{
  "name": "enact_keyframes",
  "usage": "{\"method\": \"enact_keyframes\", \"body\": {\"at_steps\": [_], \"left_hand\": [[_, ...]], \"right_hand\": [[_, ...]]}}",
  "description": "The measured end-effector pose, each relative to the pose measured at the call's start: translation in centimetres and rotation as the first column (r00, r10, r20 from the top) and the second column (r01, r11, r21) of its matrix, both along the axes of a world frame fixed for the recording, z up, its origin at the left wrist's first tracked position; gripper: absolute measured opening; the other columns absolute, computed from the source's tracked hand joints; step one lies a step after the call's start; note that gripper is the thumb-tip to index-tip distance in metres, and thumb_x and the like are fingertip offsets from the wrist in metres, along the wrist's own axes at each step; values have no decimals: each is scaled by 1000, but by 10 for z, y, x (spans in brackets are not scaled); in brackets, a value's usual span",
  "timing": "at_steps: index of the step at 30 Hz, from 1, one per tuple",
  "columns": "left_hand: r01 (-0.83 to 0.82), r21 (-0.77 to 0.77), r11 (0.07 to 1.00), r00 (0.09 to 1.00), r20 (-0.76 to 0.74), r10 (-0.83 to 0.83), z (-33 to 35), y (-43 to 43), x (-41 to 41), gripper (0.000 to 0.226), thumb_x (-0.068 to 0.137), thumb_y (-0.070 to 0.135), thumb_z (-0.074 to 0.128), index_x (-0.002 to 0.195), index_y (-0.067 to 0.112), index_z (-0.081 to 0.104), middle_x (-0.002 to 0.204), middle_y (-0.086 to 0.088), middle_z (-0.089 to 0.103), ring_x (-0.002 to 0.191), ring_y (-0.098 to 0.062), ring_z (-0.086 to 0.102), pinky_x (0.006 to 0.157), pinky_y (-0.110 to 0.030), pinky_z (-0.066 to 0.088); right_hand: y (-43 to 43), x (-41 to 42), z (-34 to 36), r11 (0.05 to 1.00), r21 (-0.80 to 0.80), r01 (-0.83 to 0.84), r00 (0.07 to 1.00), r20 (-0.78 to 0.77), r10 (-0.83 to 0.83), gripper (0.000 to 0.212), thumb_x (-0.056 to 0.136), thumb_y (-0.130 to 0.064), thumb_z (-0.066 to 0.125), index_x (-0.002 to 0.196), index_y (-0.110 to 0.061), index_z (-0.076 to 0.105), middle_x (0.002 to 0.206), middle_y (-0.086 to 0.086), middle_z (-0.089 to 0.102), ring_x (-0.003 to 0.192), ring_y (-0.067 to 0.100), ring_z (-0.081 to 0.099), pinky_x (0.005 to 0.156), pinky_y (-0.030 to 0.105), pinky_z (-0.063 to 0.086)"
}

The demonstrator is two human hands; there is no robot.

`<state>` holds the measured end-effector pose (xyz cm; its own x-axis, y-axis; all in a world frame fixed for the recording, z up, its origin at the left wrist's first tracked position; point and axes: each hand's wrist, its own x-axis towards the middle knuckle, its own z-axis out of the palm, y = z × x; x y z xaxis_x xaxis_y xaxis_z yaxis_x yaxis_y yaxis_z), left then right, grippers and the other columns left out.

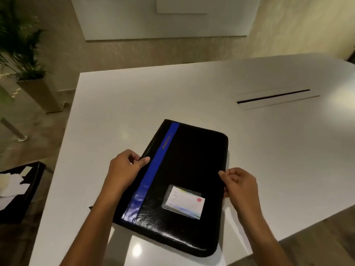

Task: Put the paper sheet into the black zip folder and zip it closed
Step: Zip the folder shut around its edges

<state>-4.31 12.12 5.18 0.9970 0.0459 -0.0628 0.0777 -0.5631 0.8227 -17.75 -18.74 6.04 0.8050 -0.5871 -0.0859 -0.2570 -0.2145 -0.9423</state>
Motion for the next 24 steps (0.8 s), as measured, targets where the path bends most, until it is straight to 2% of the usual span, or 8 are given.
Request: {"method": "enact_keyframes", "body": {"at_steps": [2,5,7,9,11,17,24], "left_hand": [[-39,-26,999,999,10,39,5,15,-5,29,88,45,89,85,21,72,88,1,73,82,-16,67,64,-28,46],[-85,-68,994,996,-1,85,5,37,-13,28,86,41,92,80,18,76,84,-3,75,80,-23,70,65,-34,51],[-118,-88,989,993,-19,117,3,51,-19,27,86,38,93,77,17,77,79,-6,74,68,-22,69,59,-33,52],[-151,-98,984,988,-28,149,0,65,-25,27,86,35,93,73,17,76,67,-5,70,51,-13,64,47,-27,50],[-179,-99,979,984,-35,176,-3,76,-31,28,86,33,93,72,16,77,57,-3,68,43,-8,61,42,-21,49],[-231,-112,967,973,-44,227,-10,102,-43,28,86,30,93,71,14,77,57,-2,70,44,-8,64,43,-17,49],[-263,-100,960,964,-76,256,-20,117,-51,27,87,27,94,74,10,78,57,-4,68,44,-8,62,44,-18,49]], "right_hand": [[3,20,8,997,-64,-32,999,21,34,23,100,-16,80,82,-2,74,63,19,74,60,41,70,64,51,61],[11,49,14,986,-130,-108,993,30,113,24,100,-20,80,82,-5,75,65,12,73,60,25,67,67,46,56],[19,68,15,972,-175,-158,986,17,164,24,100,-23,81,83,-7,76,66,6,74,62,22,67,70,42,55],[29,85,12,960,-197,-198,979,7,203,22,100,-23,81,85,-7,77,71,8,78,71,27,75,75,42,58],[39,100,8,948,-216,-236,971,-3,241,19,100,-22,81,88,-7,79,77,9,80,78,29,78,79,40,59],[65,124,-13,927,-220,-303,953,-37,302,16,100,-22,80,90,-9,78,80,7,80,77,24,75,73,33,54],[85,125,-33,924,-207,-323,947,-72,314,16,101,-21,79,91,-8,77,81,8,79,77,26,74,74,36,55]]}}
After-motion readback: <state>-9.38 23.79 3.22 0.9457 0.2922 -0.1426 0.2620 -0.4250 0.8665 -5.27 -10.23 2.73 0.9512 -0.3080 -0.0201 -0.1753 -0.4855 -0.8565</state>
